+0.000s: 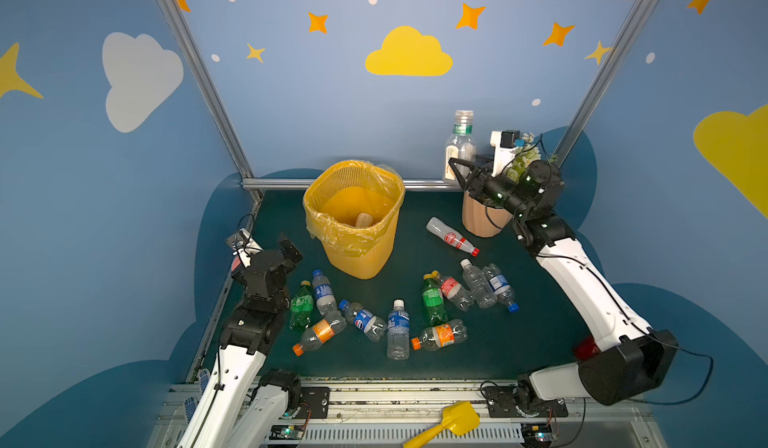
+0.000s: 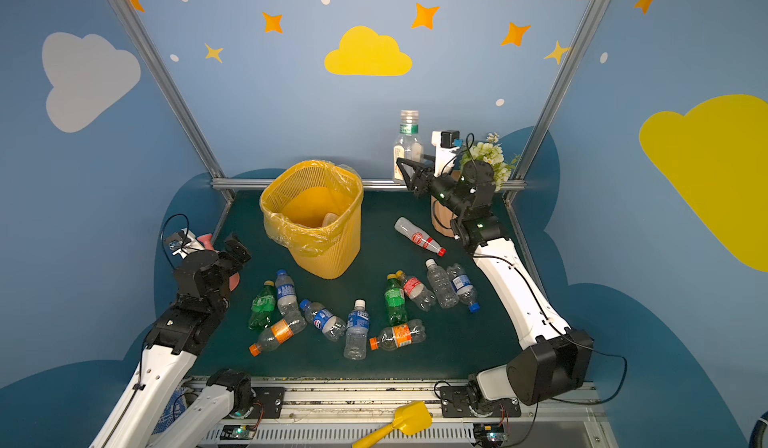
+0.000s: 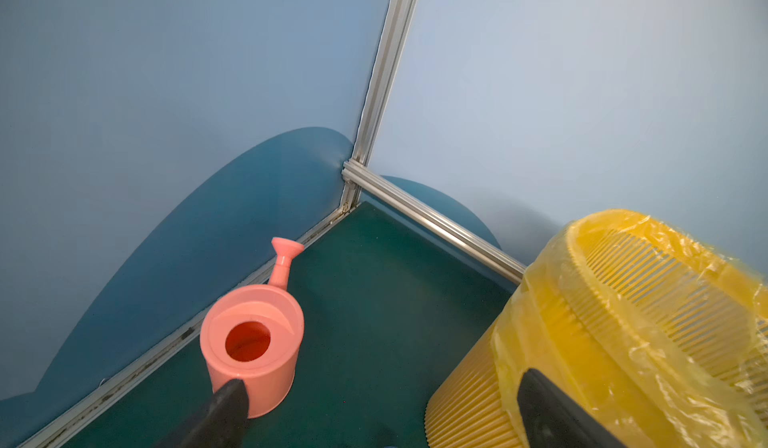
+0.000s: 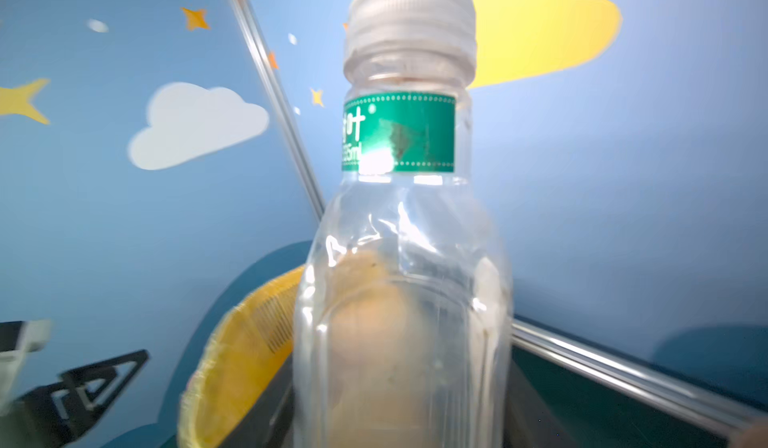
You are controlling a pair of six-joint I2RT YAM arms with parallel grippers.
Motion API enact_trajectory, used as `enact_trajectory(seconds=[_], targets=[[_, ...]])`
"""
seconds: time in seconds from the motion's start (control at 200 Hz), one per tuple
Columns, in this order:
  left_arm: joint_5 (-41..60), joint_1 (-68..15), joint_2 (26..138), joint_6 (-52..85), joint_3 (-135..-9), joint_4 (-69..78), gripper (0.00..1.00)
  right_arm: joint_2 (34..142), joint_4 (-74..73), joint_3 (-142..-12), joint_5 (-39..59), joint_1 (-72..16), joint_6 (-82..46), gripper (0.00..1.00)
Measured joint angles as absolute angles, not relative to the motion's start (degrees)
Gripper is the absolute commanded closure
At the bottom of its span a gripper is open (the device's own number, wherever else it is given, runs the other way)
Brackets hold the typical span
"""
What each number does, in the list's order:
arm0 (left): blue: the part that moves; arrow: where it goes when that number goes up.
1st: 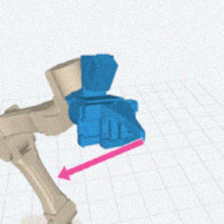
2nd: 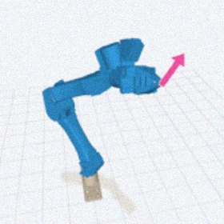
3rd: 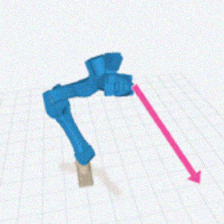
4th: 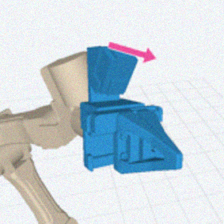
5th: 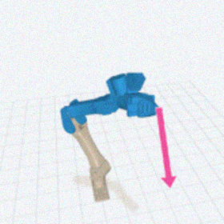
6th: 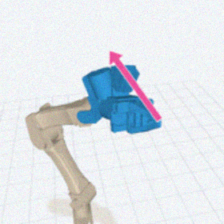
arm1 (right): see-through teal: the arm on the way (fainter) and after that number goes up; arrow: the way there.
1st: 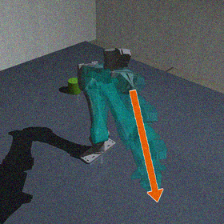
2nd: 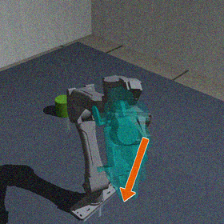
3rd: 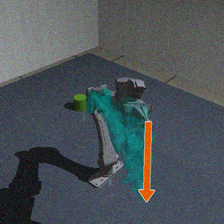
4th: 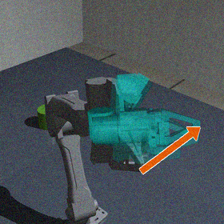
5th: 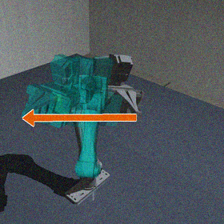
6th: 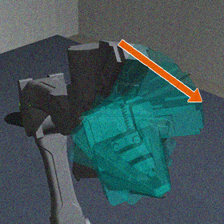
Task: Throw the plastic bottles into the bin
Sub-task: 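Lift the clear green-labelled bottle with the right gripper over the yellow bin, then open the right gripper to drop the bottle into the bin, then reach the right gripper down and close on the white red-labelled bottle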
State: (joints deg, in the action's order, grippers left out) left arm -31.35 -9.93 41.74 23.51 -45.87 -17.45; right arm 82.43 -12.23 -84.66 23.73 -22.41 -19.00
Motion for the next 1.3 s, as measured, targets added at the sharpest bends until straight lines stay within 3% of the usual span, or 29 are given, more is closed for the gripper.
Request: enact_trajectory(seconds=[0.185,0.375,0.445,0.886,1.301], targets=[[-30.1,-9.8,41.8,24.7,-45.7,-18.5,0.00,91.2,-15.4,-93.4,26.9,-30.6,-21.2,0.51],[-28.8,-9.7,41.8,24.7,-45.7,-19.2,0.00,105.3,-2.0,-108.2,28.7,-36.4,-16.9,0.17],[-28.6,-9.7,41.8,24.6,-45.7,-19.7,0.00,105.8,2.7,-108.2,28.0,-36.9,-15.0,0.10],[-21.1,-9.6,39.7,19.2,-45.7,-18.2,0.00,83.3,7.5,-96.5,15.7,-26.5,-5.2,0.06],[-19.9,-9.6,39.6,18.5,-45.7,-18.1,0.00,99.2,23.0,-84.3,7.4,-20.0,6.1,0.08]])
